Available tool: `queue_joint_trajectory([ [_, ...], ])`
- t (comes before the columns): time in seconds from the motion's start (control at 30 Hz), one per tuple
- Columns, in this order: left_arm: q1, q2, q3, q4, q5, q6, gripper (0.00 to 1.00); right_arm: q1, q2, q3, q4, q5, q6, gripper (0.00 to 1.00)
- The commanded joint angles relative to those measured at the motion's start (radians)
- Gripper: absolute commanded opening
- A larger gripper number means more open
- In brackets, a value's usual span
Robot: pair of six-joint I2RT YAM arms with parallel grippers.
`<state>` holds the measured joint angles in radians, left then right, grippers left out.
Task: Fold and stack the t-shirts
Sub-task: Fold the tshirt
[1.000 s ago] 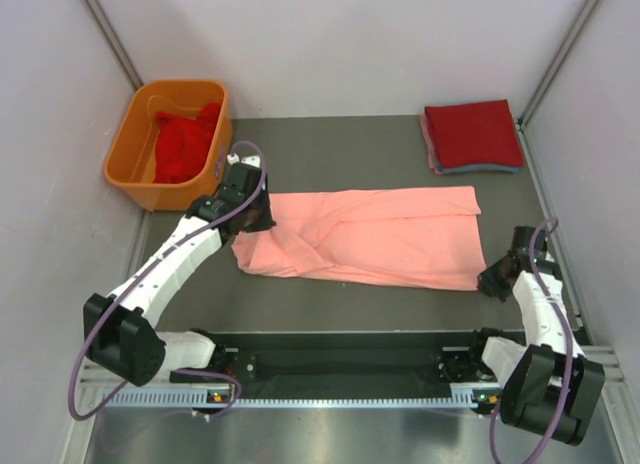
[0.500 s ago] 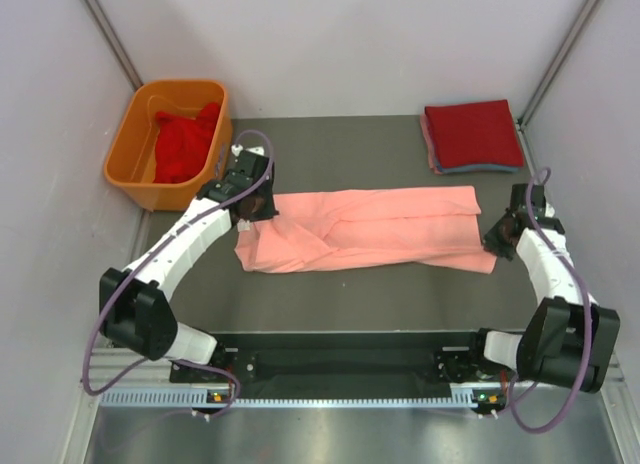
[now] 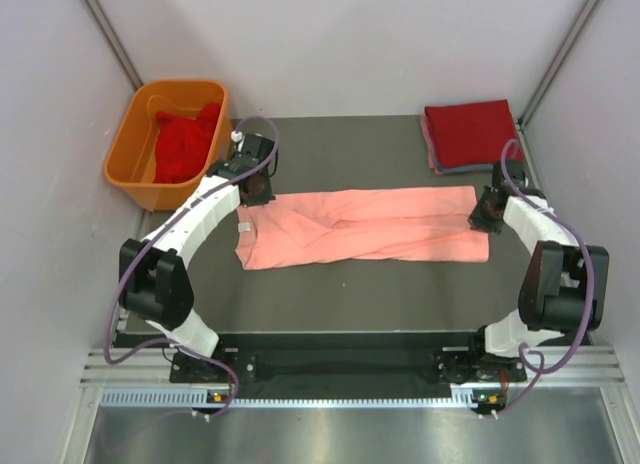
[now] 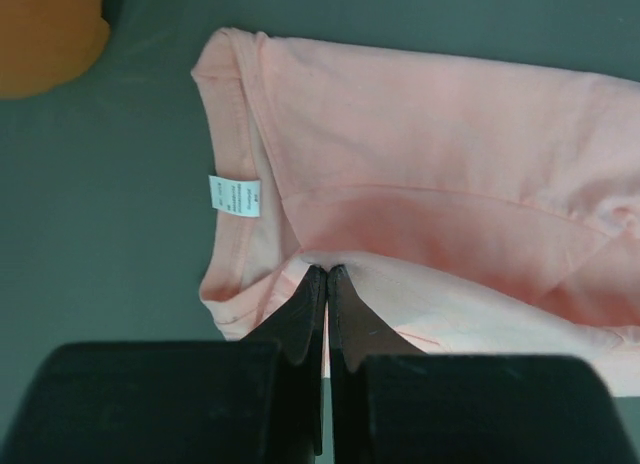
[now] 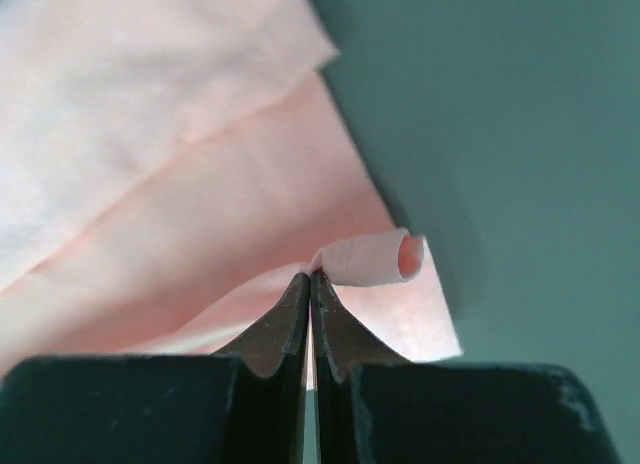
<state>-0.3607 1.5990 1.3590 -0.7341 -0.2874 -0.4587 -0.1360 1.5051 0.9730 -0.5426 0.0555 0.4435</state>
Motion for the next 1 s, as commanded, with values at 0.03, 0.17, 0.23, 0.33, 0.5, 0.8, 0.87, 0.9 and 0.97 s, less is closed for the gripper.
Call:
queue_joint_trajectory([
  [0.03, 0.012, 0.03, 0.083, -0.053, -0.113, 0.049, 0.0, 0.071, 0.061, 0.093, 0.041, 0.023, -0.057, 0.0],
  [0.17, 0.029, 0.035, 0.098, -0.074, -0.142, 0.078, 0.0, 0.105, 0.092, 0.109, 0.046, 0.055, -0.062, 0.0],
  [0.23, 0.034, 0.032, 0.101, -0.073, -0.134, 0.091, 0.0, 0.107, 0.11, 0.11, 0.055, 0.059, -0.06, 0.0],
  [0.33, 0.035, 0.035, 0.101, -0.053, -0.115, 0.107, 0.0, 0.107, 0.15, 0.125, 0.05, 0.089, -0.052, 0.0],
  [0.5, 0.035, 0.07, 0.123, -0.045, -0.084, 0.117, 0.0, 0.107, 0.207, 0.164, 0.041, 0.133, -0.034, 0.0],
  [0.8, 0.037, 0.157, 0.167, -0.053, -0.11, 0.124, 0.0, 0.107, 0.245, 0.191, 0.036, 0.167, -0.003, 0.0],
  [0.87, 0.042, 0.185, 0.181, -0.067, -0.124, 0.112, 0.0, 0.108, 0.247, 0.202, 0.033, 0.178, 0.007, 0.0],
  [0.9, 0.043, 0.193, 0.19, -0.073, -0.125, 0.109, 0.0, 0.107, 0.25, 0.207, 0.029, 0.175, 0.008, 0.0],
  [0.97, 0.046, 0.209, 0.192, -0.073, -0.127, 0.107, 0.0, 0.108, 0.254, 0.22, 0.027, 0.182, 0.011, 0.0],
])
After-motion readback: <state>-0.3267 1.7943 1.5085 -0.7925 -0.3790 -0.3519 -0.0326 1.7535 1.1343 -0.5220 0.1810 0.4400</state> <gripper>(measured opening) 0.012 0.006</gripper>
